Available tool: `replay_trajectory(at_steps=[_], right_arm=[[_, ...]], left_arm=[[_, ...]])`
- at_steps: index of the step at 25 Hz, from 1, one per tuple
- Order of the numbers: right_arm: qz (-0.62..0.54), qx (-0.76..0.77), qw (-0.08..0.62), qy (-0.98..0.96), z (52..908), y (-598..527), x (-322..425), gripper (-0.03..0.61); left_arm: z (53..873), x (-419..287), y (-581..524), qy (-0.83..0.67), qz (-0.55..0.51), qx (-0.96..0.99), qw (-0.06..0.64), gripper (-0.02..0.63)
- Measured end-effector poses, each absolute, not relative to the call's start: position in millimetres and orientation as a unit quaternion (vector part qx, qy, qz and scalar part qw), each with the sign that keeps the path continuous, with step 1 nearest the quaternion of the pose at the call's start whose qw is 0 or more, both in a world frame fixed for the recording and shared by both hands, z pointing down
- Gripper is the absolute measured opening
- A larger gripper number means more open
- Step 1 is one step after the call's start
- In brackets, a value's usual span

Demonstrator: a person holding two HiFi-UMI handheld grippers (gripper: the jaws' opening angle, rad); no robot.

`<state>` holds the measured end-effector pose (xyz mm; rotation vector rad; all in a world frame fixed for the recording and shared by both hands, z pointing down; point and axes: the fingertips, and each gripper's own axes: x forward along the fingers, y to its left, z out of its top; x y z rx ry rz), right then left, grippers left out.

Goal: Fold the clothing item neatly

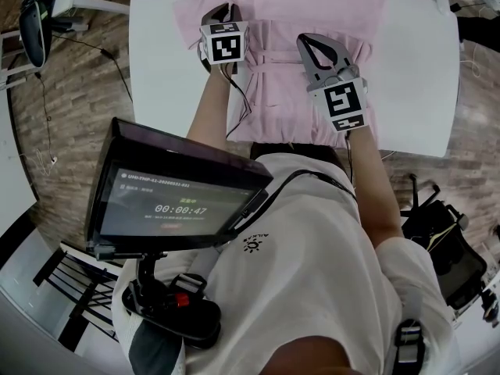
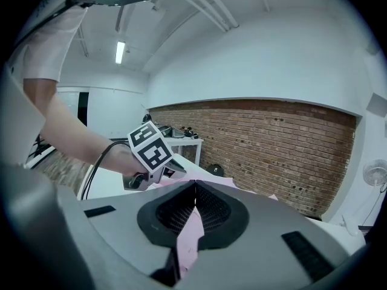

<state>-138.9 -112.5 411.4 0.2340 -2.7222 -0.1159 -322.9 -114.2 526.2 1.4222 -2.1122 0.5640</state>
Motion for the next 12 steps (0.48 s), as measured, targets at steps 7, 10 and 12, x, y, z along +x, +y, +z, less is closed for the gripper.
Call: replay_trajectory(at_steps=[7,10,12], right_arm=[[-0.040,0.092,0.203,-0.974,410.6,-114.0,-135.9,0.005],[-0.039,0.095,0.204,-0.974,408.8,-114.3,-136.5,0.005],[-0.038,0.098,0.203,-0.973,409.5,-119.7,-127.9,0.005]], left_arm=[[525.1,-317.2,-120.1,-0.776,0.210,0.535,0.261,0.035],[521.1,-316.6,-123.5,-0.773,0.210,0.540,0.259,0.035],[520.6,-307.7,-130.4,-0.771,0.212,0.543,0.257,0.035]])
